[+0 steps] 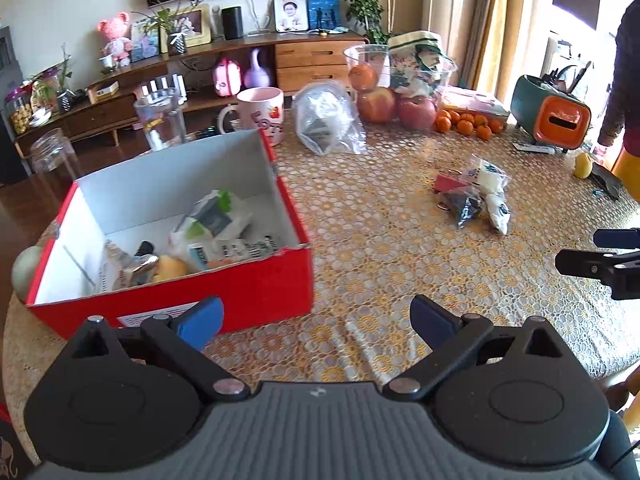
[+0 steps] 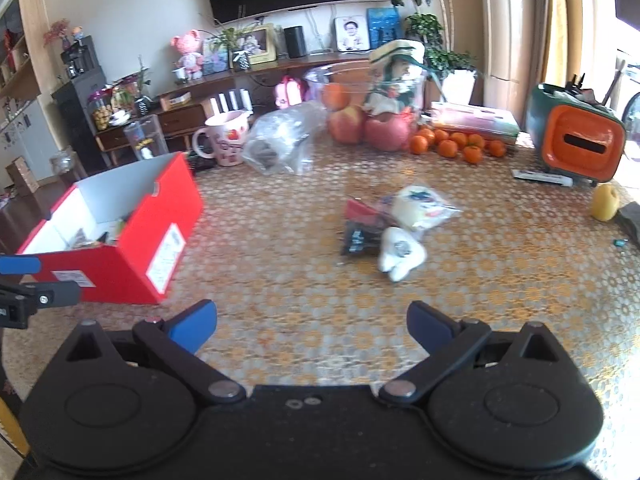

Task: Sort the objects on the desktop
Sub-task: 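Withdraw both open tools from the box back toward the remaining table items, then grasp black mesh bag with left tool while right tool grasps white tooth-shaped toy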

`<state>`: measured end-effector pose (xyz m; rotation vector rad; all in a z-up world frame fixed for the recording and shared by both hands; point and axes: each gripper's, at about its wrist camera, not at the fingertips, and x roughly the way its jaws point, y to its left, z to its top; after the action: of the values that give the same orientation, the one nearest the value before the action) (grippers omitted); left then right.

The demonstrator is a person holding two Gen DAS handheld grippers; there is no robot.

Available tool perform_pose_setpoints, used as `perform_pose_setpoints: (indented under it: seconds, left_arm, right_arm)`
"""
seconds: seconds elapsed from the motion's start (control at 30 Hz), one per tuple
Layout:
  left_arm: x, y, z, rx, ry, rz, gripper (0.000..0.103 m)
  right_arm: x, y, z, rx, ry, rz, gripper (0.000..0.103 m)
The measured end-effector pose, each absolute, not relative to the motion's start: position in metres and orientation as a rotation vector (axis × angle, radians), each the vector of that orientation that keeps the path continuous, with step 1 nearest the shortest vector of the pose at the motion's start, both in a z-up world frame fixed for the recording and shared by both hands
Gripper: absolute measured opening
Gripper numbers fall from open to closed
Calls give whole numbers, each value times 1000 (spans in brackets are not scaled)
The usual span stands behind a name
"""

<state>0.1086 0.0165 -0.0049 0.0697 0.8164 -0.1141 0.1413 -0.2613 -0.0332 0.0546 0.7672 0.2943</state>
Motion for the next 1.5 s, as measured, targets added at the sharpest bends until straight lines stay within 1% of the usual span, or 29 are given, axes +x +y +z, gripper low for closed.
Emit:
perform_pose_setpoints:
  seconds: [0.4,0.63,0.87,1.03,1.37,1.5]
  left_arm:
    - [168,-57,-15,116,821,-233,100]
    - [210,-88,-31,74,829,-268,100]
    - [255,-114,-56,37,875,-307,100]
    - [278,-135,-70,48,890,-323,100]
    - [317,-158,-96,2,934,-315,100]
    - [327,-164,-102,-19,954,-300,100]
  right_arm:
    - [180,-292,-61,-8,786,274,100]
    - [210,-302,-86,12,809,286,98]
    - [243,-302,-109,-6,831,315,90]
    - [259,-302,-122,0,838,337,87]
    - [275,-303,-134,3,829,352,77]
    - [279,-301,-135,-5,815,352,76]
